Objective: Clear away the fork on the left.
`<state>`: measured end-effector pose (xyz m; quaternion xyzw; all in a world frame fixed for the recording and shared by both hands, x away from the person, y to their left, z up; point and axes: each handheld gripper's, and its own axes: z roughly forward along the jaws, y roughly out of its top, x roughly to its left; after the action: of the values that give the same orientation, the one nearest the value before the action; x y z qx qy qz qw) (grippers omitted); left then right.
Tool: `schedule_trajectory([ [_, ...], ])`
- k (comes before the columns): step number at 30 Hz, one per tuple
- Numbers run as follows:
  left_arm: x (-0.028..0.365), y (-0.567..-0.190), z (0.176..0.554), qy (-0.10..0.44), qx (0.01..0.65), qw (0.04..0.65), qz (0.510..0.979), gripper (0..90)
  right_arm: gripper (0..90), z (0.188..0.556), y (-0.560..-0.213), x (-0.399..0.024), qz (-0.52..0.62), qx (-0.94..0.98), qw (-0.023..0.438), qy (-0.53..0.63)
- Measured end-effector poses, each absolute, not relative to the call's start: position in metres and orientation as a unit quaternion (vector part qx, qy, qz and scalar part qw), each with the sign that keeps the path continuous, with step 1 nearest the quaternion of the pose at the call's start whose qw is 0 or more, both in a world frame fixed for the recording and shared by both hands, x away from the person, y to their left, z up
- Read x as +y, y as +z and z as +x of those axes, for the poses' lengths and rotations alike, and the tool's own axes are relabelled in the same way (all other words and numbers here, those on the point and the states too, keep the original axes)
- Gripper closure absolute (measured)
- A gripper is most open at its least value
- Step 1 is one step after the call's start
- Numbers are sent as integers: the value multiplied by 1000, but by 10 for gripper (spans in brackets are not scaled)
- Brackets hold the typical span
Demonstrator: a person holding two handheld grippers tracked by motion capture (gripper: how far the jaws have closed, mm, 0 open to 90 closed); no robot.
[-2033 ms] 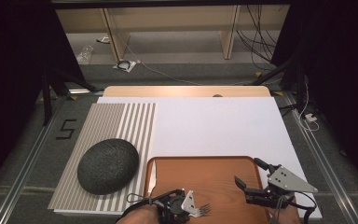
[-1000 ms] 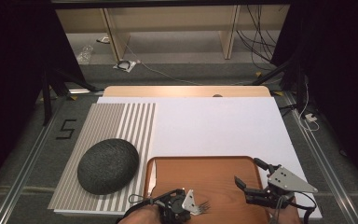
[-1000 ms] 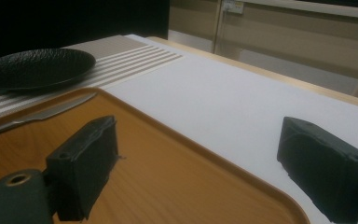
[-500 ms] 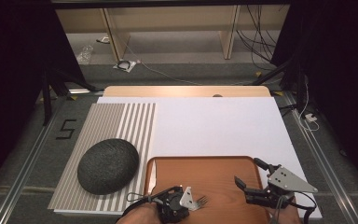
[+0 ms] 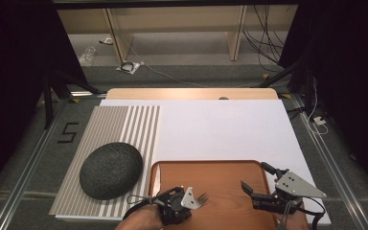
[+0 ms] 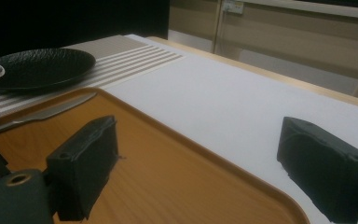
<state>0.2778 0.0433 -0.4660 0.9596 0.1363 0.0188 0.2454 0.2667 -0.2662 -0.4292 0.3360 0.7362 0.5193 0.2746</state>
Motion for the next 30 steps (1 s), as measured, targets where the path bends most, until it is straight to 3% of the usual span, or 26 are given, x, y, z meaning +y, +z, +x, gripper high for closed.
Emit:
schedule_trajectory([
  [30,68,-465,299,33,182,238,954,897,134,266,-429,-266,336,737,275,519],
])
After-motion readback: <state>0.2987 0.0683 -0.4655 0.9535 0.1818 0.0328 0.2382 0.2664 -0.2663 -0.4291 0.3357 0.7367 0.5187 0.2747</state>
